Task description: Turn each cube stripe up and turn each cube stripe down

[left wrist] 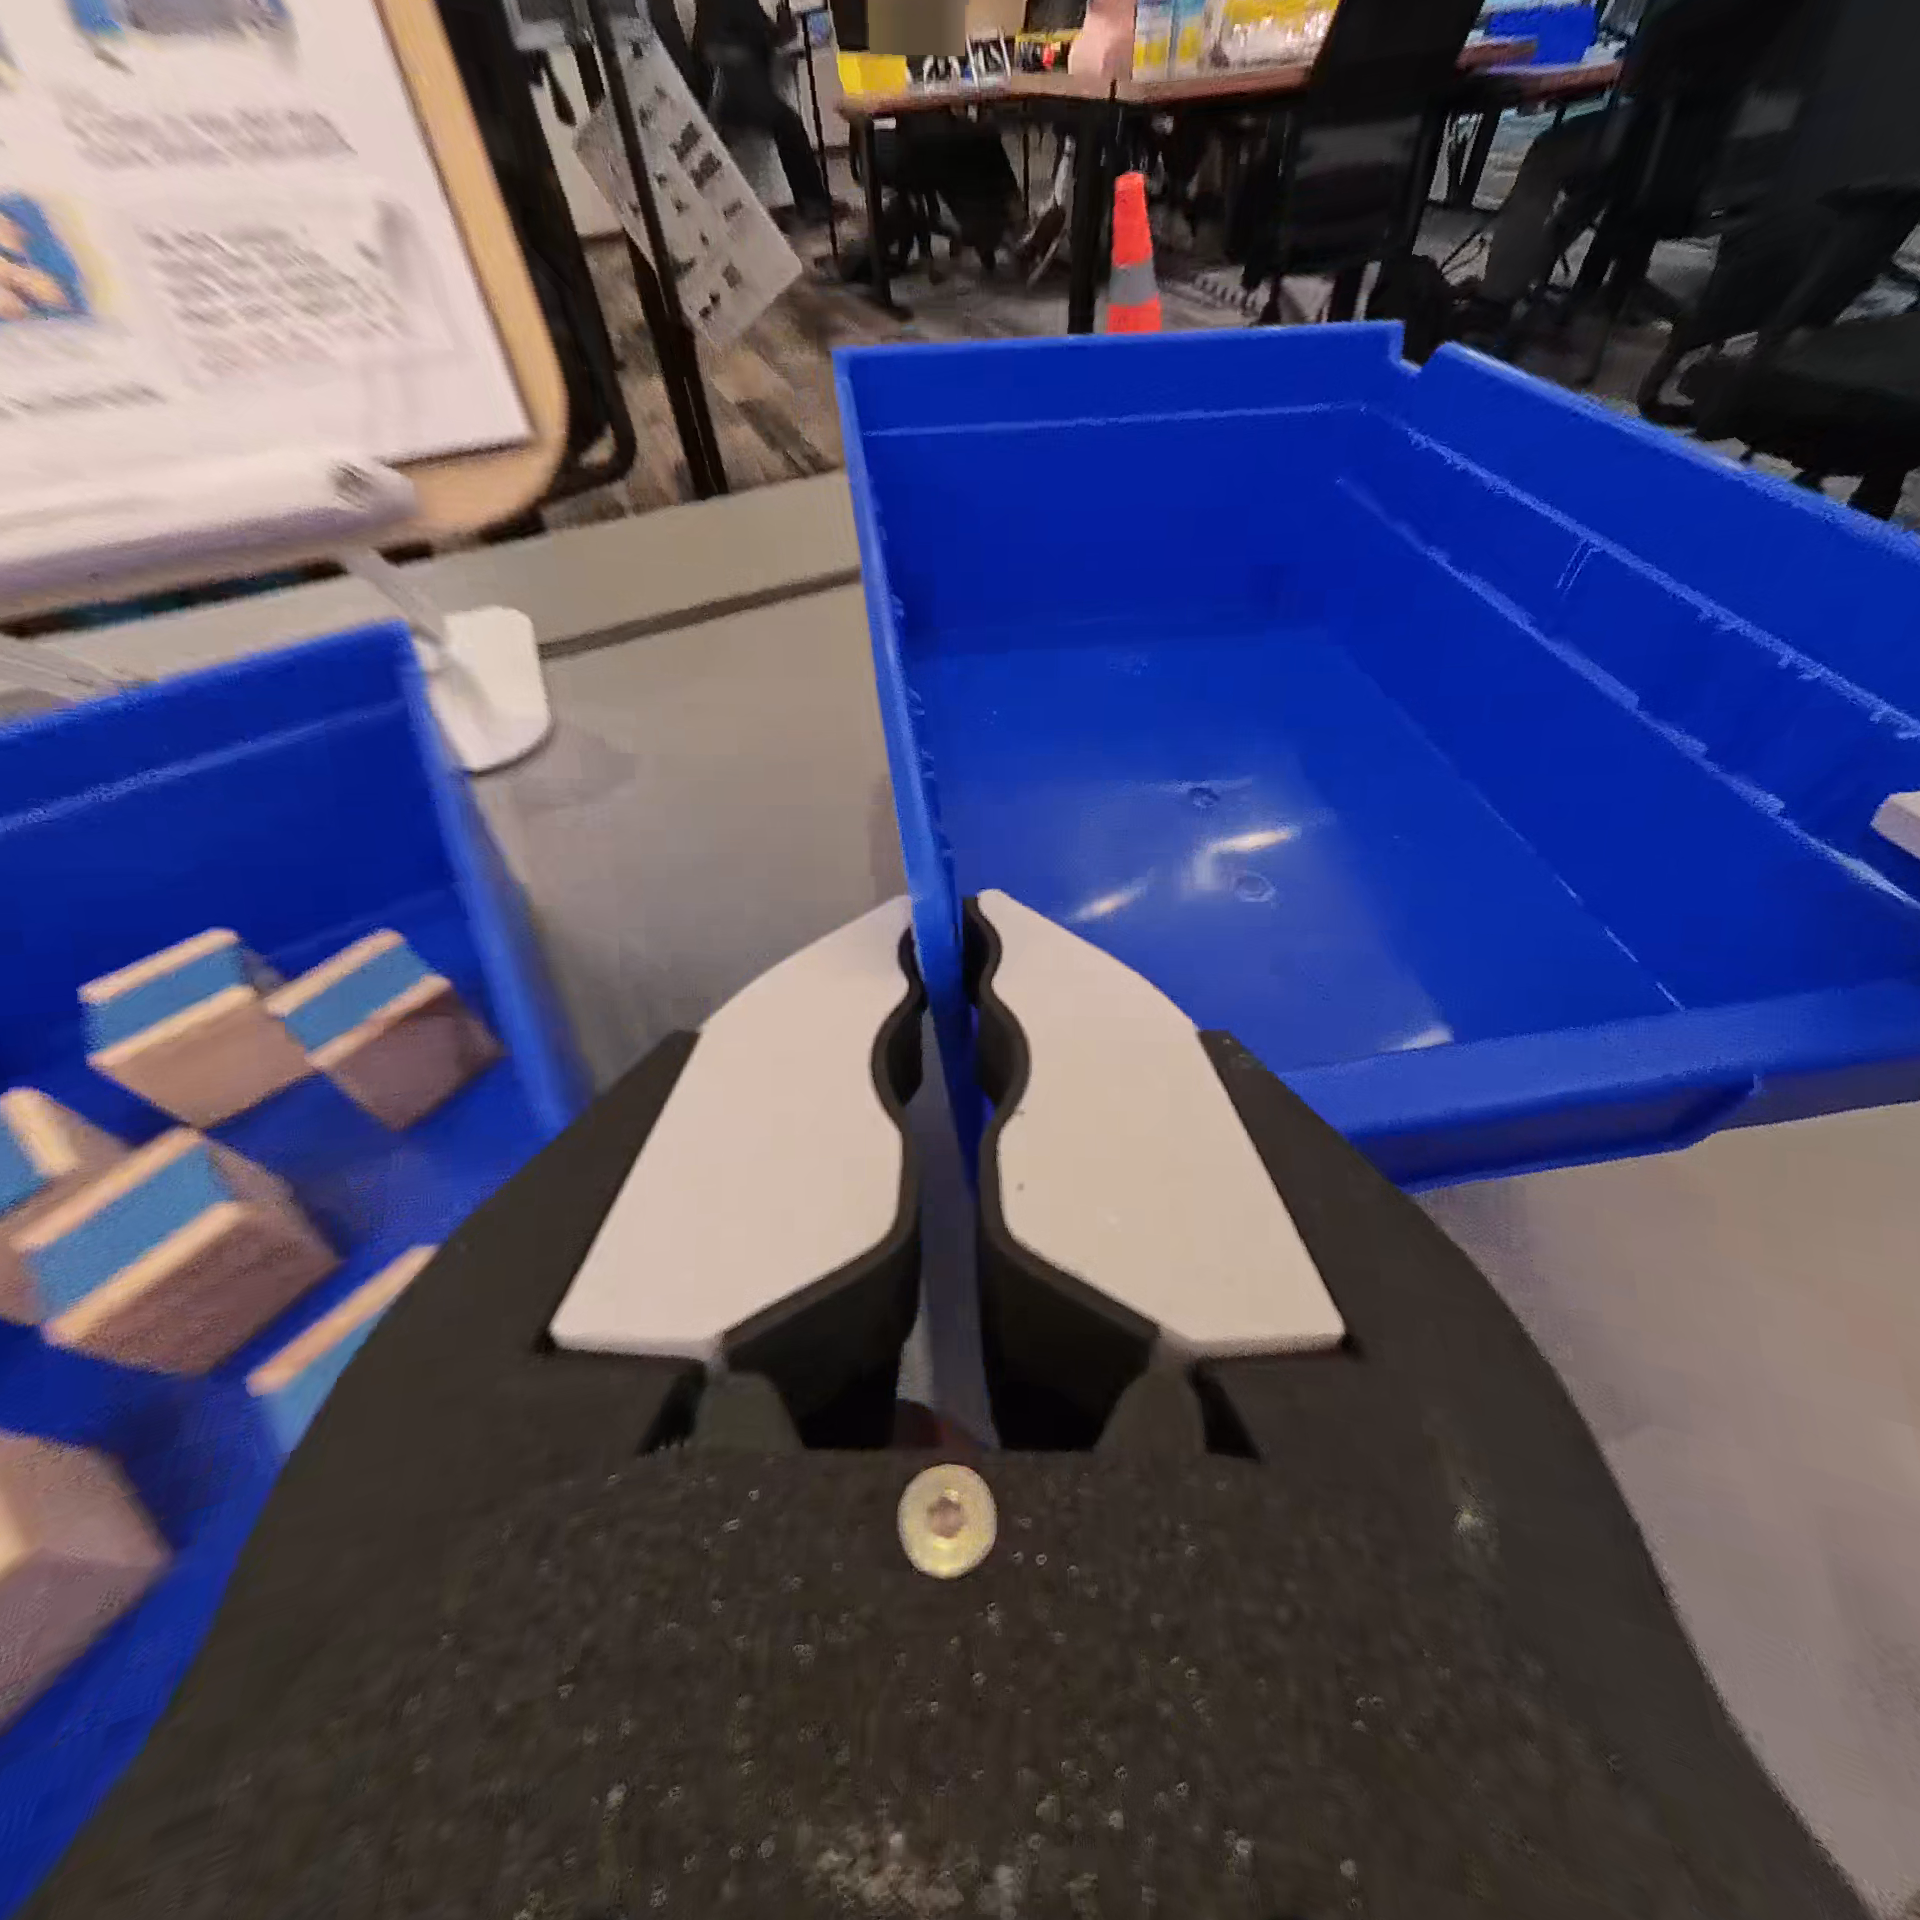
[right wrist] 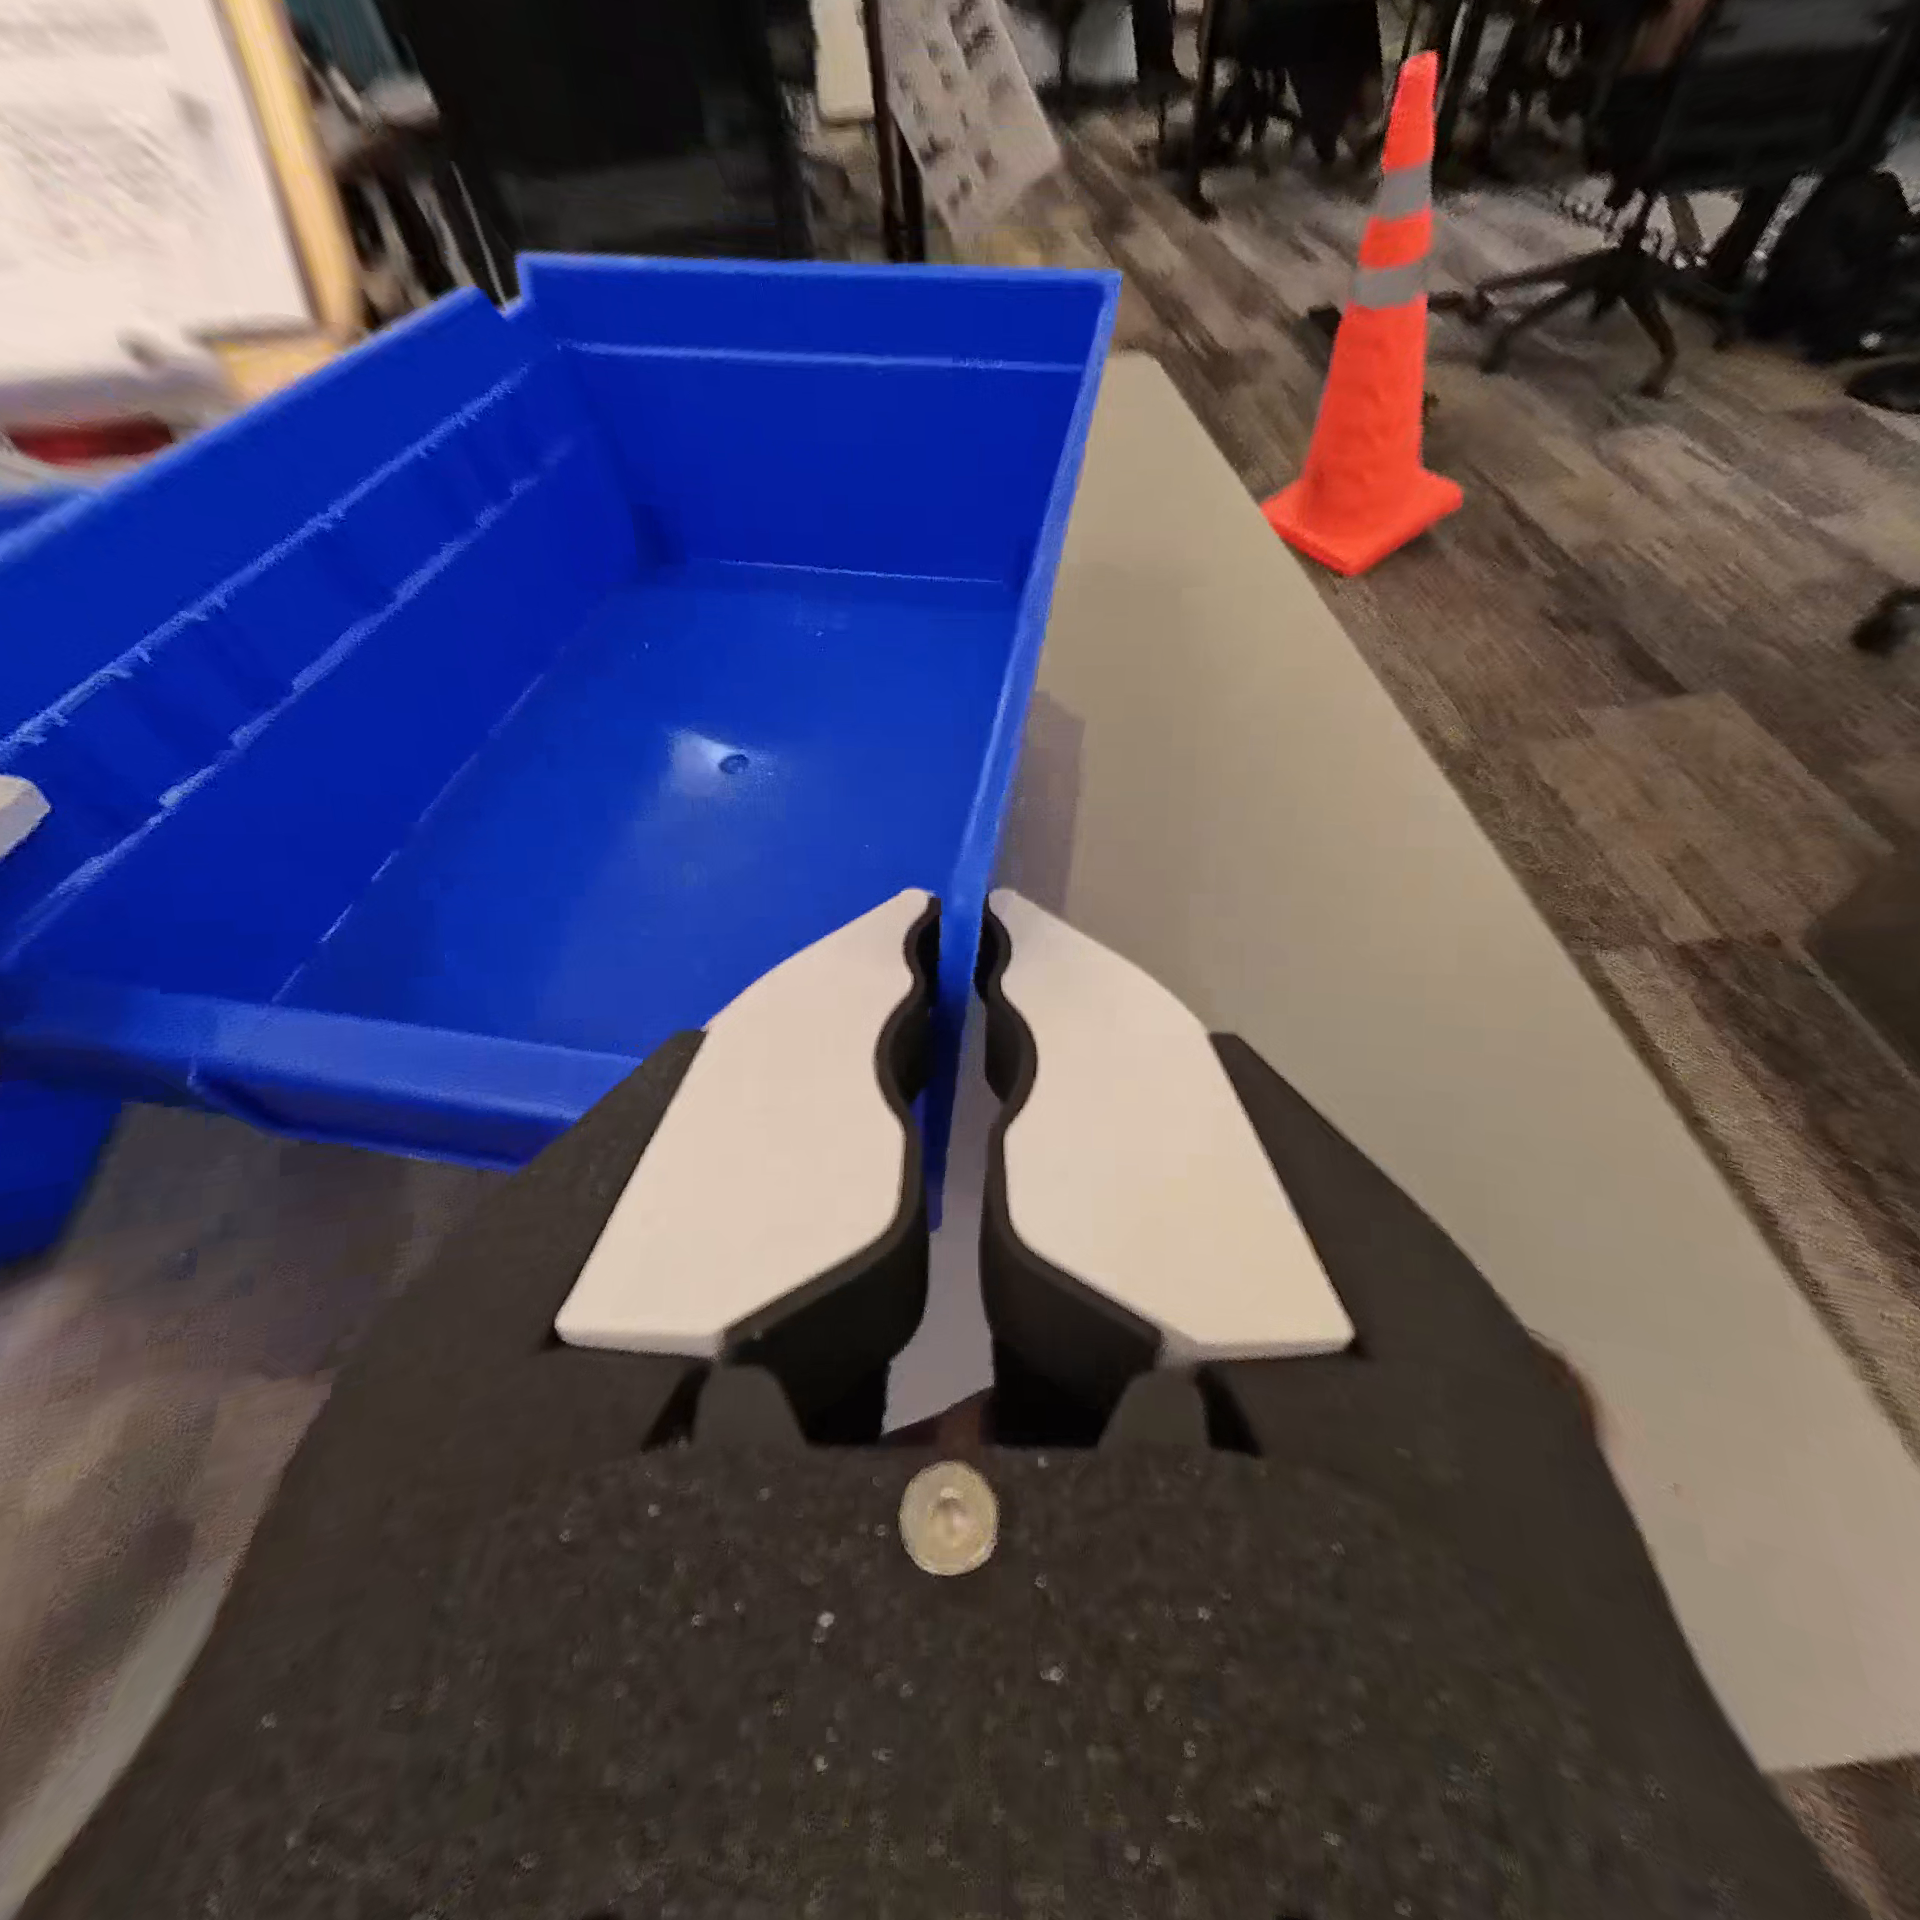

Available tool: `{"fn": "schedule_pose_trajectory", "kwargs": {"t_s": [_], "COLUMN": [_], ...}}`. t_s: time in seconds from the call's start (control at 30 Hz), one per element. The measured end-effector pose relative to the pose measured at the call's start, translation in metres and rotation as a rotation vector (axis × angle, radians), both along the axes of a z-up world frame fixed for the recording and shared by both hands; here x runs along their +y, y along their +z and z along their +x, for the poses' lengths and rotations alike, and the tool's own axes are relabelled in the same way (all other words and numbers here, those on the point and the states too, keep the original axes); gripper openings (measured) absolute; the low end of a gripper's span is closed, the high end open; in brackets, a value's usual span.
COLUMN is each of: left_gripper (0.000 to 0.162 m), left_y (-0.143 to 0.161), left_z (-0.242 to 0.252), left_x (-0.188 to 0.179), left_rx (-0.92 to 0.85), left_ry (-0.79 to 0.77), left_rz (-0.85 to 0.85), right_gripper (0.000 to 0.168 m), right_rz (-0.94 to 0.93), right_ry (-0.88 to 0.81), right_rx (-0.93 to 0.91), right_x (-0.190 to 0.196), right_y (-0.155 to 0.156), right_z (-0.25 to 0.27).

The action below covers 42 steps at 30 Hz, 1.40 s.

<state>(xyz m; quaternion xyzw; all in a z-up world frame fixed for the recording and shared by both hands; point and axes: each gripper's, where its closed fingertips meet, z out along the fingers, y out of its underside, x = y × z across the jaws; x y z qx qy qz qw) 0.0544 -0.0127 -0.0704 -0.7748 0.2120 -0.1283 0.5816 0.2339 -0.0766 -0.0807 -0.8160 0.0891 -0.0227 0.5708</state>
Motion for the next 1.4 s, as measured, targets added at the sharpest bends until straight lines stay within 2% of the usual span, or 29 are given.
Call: {"fn": "schedule_pose_trajectory", "kwargs": {"t_s": [0.1, 0.2, 0.3, 0.37, 0.4, 0.43, 0.47, 0.53, 0.57, 0.63, 0.73, 0.83, 0.87, 0.93, 0.97, 1.03, 1.07, 1.13, 1.2, 1.27, 1.33, 1.4], "left_gripper": [0.004, 0.005, 0.008, 0.011, 0.02, 0.028, 0.036, 0.043, 0.044, 0.048, 0.055, 0.057, 0.059, 0.06, 0.061, 0.06, 0.06, 0.059, 0.059, 0.049, 0.034, 0.018], "left_y": [-0.027, -0.036, -0.048, -0.051, -0.05, -0.047, -0.041, -0.025, -0.013, 0.007, 0.021, 0.008, 0.001, -0.014, -0.021, -0.035, -0.04, -0.044, -0.047, -0.047, -0.046, -0.046], "left_z": [0.024, 0.036, 0.047, 0.047, 0.044, 0.039, 0.032, 0.002, -0.02, -0.077, -0.17, -0.246, -0.261, -0.279, -0.279, -0.275, -0.27, -0.261, -0.257, -0.258, -0.265, -0.273], "left_x": [0.0, -0.003, -0.009, -0.014, -0.021, -0.031, -0.044, -0.071, -0.082, -0.091, -0.084, -0.062, -0.054, -0.037, -0.03, -0.017, -0.012, -0.004, 0.004, 0.007, 0.01, 0.01], "left_rx": [-0.027, -0.083, 0.028, 0.059, 0.061, 0.042, 0.008, -0.035, -0.061, -0.071, -0.053, -0.04, -0.044, -0.056, -0.063, -0.05, -0.04, -0.024, -0.017, -0.056, -0.064, -0.07], "left_ry": [0.017, 0.012, -0.024, -0.035, -0.061, -0.095, -0.153, -0.228, -0.25, -0.226, -0.088, 0.101, 0.14, 0.204, 0.208, 0.212, 0.203, 0.201, 0.218, 0.242, 0.279, 0.31], "left_rz": [-0.04, -0.01, -0.003, -0.018, -0.033, -0.052, -0.073, -0.11, -0.106, -0.072, -0.035, -0.022, -0.035, -0.043, -0.068, -0.119, -0.135, -0.14, -0.137, -0.151, -0.146, -0.154], "right_gripper": [0.005, 0.005, 0.004, 0.004, 0.005, 0.008, 0.02, 0.034, 0.04, 0.043, 0.043, 0.05, 0.049, 0.05, 0.051, 0.048, 0.05, 0.053, 0.051, 0.052, 0.051, 0.042], "right_rz": [-0.034, -0.002, -0.006, 0.009, 0.009, 0.016, 0.023, 0.023, 0.046, 0.138, 0.246, 0.215, 0.181, 0.12, 0.11, 0.185, 0.152, 0.127, 0.184, 0.155, 0.116, 0.093], "right_ry": [0.016, 0.09, 0.076, 0.089, 0.096, 0.095, 0.076, 0.018, 0.01, 0.063, 0.273, 0.579, 0.621, 0.637, 0.596, 0.469, 0.439, 0.392, 0.361, 0.324, 0.348, 0.378], "right_rx": [-0.009, 0.061, 0.001, 0.046, 0.063, 0.063, 0.048, -0.007, -0.023, -0.021, 0.018, 0.238, 0.274, 0.191, 0.121, -0.035, -0.086, -0.097, -0.141, -0.169, -0.102, -0.067], "right_x": [0.006, 0.017, 0.019, 0.02, 0.02, 0.019, 0.016, 0.005, -0.001, -0.011, -0.017, -0.015, -0.011, 0.003, 0.012, 0.028, 0.033, 0.037, 0.037, 0.042, 0.051, 0.059], "right_y": [-0.02, -0.035, -0.045, -0.046, -0.045, -0.043, -0.038, -0.025, -0.012, 0.019, 0.048, 0.036, 0.027, 0.005, -0.003, 0.001, -0.003, -0.004, 0.004, -0.001, -0.012, -0.019], "right_z": [0.027, 0.042, 0.056, 0.057, 0.057, 0.058, 0.06, 0.064, 0.058, 0.021, -0.083, -0.211, -0.24, -0.276, -0.282, -0.276, -0.275, -0.273, -0.266, -0.254, -0.254, -0.258]}}
